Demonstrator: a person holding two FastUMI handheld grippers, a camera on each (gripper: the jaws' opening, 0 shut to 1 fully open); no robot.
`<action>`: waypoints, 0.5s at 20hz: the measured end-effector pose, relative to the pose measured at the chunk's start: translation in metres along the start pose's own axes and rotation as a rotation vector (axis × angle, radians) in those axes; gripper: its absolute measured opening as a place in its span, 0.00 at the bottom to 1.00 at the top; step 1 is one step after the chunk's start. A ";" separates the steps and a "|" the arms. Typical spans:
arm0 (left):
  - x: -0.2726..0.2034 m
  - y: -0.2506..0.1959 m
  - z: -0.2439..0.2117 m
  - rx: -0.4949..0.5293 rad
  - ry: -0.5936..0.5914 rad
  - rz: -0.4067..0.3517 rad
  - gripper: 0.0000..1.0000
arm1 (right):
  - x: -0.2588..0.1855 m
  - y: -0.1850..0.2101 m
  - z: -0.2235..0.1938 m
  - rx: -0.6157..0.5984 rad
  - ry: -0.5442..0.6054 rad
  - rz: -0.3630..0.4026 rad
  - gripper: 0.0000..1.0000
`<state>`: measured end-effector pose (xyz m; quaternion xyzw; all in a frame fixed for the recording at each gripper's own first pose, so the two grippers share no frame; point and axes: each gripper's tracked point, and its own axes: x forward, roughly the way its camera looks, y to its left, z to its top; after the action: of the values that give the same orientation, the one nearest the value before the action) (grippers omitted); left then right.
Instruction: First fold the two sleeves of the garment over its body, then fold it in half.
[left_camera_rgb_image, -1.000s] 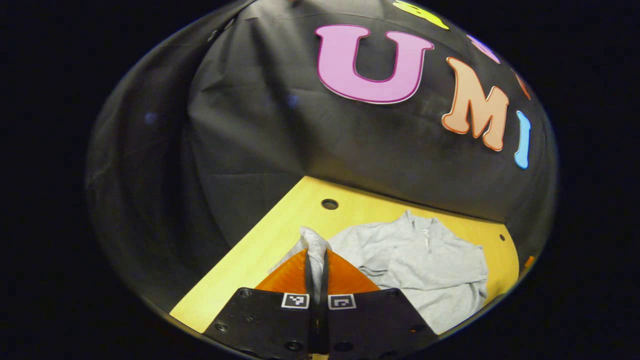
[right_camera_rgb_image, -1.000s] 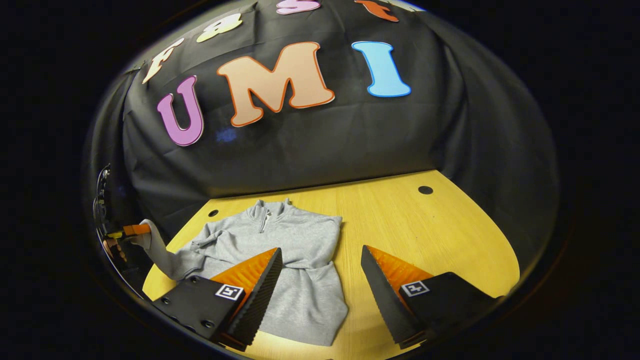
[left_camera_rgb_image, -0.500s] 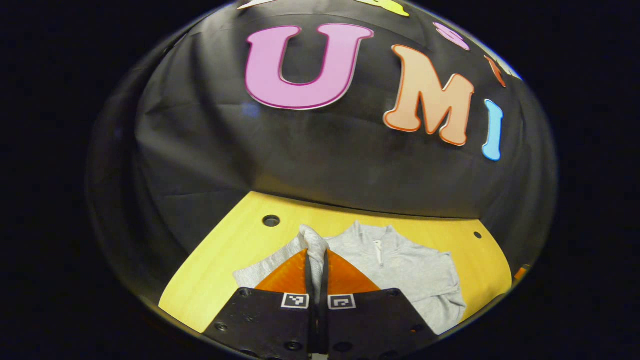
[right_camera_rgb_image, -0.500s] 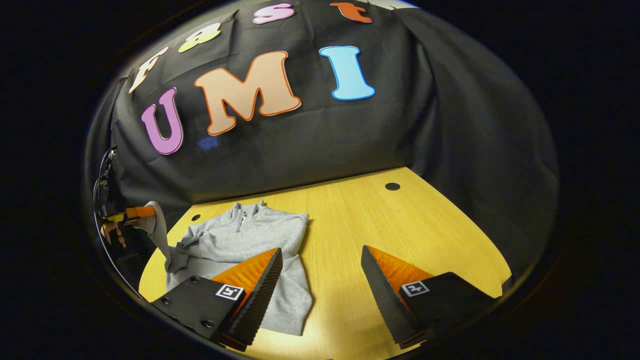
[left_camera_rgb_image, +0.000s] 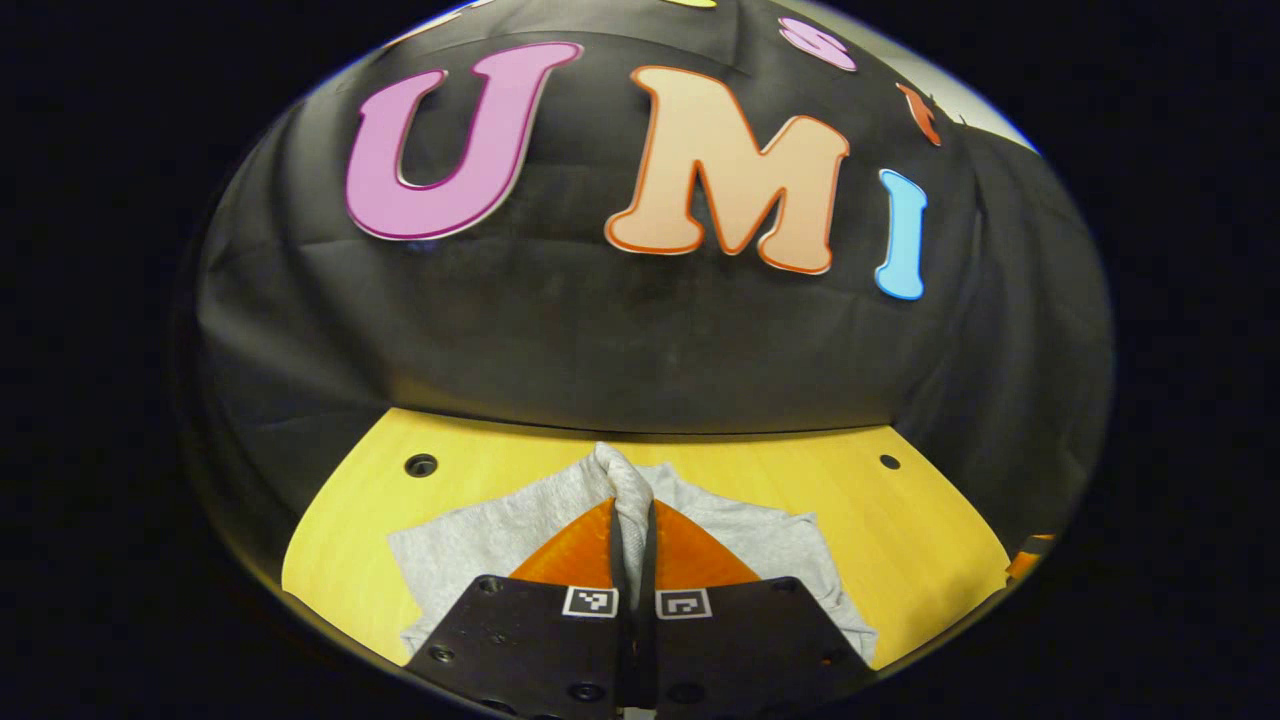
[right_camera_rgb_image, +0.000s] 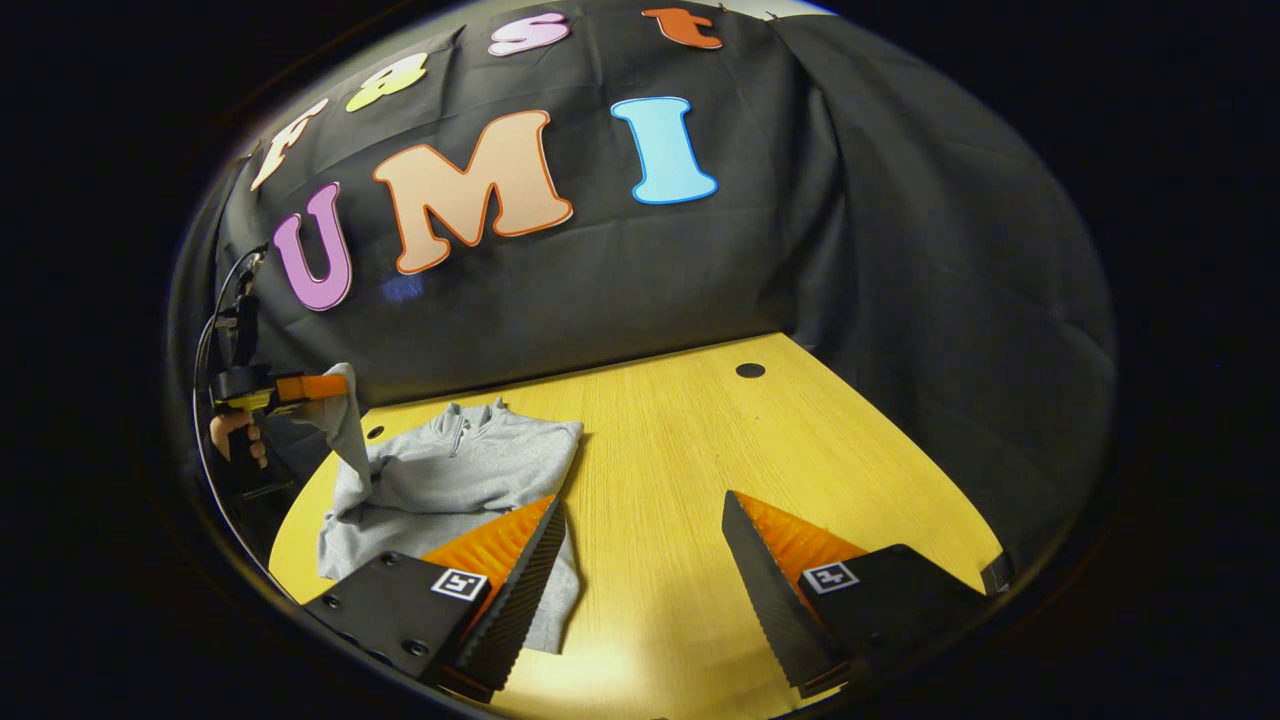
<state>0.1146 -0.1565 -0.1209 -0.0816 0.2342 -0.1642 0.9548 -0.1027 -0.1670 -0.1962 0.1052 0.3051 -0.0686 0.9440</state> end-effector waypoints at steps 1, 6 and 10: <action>0.005 -0.012 -0.003 0.002 0.004 -0.013 0.00 | -0.002 -0.005 0.001 0.006 -0.004 -0.003 0.98; 0.030 -0.069 -0.022 0.015 0.048 -0.078 0.02 | -0.012 -0.028 -0.004 0.019 -0.005 -0.022 0.98; 0.049 -0.105 -0.043 0.048 0.092 -0.119 0.00 | -0.015 -0.046 -0.014 0.031 0.012 -0.032 0.98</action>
<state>0.1062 -0.2748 -0.1543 -0.0650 0.2687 -0.2297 0.9332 -0.1313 -0.2077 -0.2053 0.1154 0.3114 -0.0880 0.9391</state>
